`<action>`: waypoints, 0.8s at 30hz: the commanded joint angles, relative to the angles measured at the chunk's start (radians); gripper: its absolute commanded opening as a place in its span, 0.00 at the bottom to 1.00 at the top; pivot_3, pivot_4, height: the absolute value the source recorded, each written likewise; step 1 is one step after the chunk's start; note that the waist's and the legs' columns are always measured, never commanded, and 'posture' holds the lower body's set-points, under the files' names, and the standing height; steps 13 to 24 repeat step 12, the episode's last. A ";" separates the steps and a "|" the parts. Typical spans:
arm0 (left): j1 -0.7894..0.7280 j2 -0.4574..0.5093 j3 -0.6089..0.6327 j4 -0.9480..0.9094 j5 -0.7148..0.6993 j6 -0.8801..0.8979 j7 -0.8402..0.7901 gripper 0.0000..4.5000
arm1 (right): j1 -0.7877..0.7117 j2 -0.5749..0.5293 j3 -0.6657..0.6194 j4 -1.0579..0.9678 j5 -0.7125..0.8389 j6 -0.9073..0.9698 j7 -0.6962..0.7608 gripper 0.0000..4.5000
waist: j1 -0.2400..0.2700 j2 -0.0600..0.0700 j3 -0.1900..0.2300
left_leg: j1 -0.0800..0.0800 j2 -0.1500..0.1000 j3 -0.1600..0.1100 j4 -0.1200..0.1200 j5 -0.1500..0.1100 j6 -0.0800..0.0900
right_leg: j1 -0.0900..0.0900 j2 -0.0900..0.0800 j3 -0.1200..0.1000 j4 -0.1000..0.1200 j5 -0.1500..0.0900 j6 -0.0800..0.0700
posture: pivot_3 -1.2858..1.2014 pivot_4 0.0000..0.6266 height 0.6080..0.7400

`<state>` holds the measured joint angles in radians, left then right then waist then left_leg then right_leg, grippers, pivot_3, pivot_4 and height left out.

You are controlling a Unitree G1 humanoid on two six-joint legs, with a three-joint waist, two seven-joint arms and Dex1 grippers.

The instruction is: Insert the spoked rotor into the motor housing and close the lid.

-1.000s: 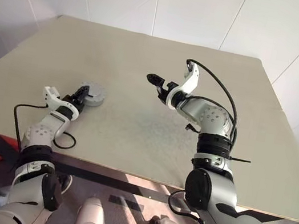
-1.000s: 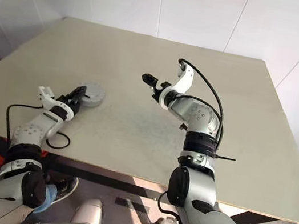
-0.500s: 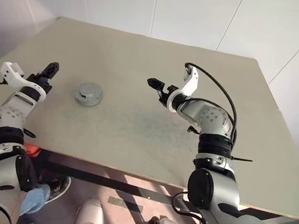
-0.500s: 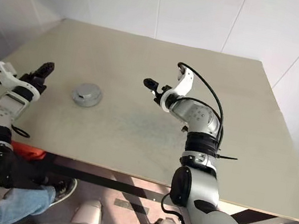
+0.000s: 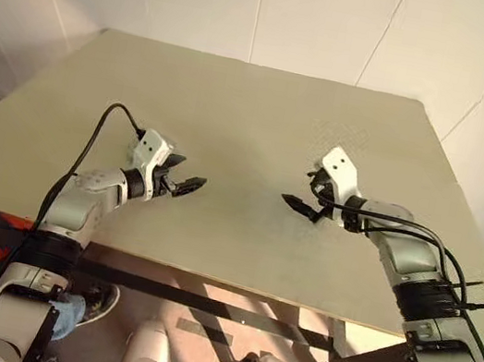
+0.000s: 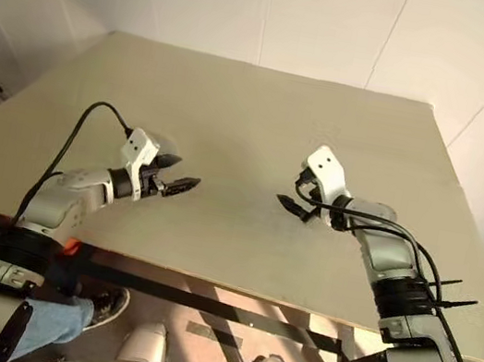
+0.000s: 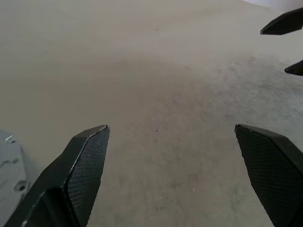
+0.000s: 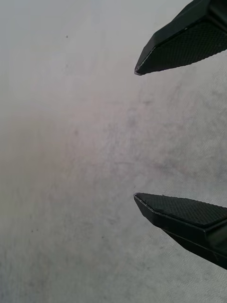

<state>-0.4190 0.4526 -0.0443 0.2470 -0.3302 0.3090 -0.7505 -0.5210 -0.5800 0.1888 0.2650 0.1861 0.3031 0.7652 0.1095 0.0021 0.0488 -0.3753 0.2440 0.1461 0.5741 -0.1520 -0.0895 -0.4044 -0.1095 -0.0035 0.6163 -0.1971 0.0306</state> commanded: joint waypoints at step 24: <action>-0.018 0.009 0.061 0.035 0.050 -0.048 0.040 0.99 | -0.099 0.112 -0.040 0.093 -0.069 -0.042 -0.049 0.99 | -0.011 0.000 0.000 | 0.003 0.000 0.001 0.005 -0.004 0.006 | 0.000 -0.001 0.002 0.003 0.001 -0.002 | 0.52 0.00 1.00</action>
